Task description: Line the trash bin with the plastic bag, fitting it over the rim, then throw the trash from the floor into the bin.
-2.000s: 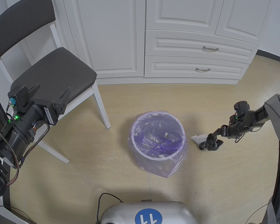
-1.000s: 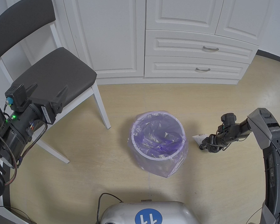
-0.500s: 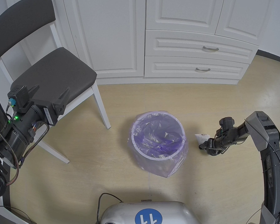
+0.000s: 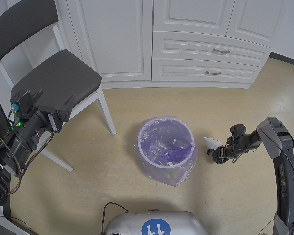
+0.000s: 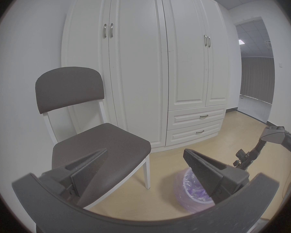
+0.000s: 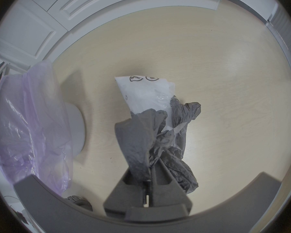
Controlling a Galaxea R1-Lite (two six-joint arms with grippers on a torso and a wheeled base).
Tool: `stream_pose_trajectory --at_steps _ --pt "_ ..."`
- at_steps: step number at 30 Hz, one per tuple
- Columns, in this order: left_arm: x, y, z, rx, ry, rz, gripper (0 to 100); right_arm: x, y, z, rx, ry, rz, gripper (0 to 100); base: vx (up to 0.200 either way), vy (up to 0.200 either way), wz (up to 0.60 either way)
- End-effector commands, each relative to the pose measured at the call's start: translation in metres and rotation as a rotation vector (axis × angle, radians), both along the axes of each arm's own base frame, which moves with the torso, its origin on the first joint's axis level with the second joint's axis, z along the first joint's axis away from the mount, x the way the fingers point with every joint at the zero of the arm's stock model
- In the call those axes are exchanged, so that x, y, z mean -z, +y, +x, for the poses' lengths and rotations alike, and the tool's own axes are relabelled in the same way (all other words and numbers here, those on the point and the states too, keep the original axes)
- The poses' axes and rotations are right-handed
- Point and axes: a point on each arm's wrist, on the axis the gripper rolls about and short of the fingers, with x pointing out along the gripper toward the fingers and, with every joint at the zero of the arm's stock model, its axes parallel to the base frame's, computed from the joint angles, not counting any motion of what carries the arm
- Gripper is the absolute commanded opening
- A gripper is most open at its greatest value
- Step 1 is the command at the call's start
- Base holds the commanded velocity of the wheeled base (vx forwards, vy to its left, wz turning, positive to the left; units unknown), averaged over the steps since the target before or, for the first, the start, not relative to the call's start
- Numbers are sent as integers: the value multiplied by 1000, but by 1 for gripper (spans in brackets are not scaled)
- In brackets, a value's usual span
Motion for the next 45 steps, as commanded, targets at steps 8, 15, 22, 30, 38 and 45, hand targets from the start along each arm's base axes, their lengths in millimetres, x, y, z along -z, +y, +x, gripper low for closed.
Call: stream_pose_trajectory --at_steps 8,15,22,30,38,45 --pt "1 -1 1 3 5 4 100 -3 -5 -6 25 11 5 0 0 0 0" --pt "-1 -2 -1 4 -6 1 100 -15 -1 -16 110 -33 74 0 0 0 0" --pt "-2 -5 -7 21 -22 45 100 -11 3 -29 206 -245 153 0 0 0 0" --pt "-7 -4 -13 25 -45 41 100 -3 11 -49 207 -458 210 0 0 0 0" --pt "-6 -3 -15 27 -43 42 100 -1 14 -51 205 -495 202 0 0 0 0" --pt "-4 -3 -15 28 -37 45 100 -1 16 -51 199 -495 199 0 0 0 0"
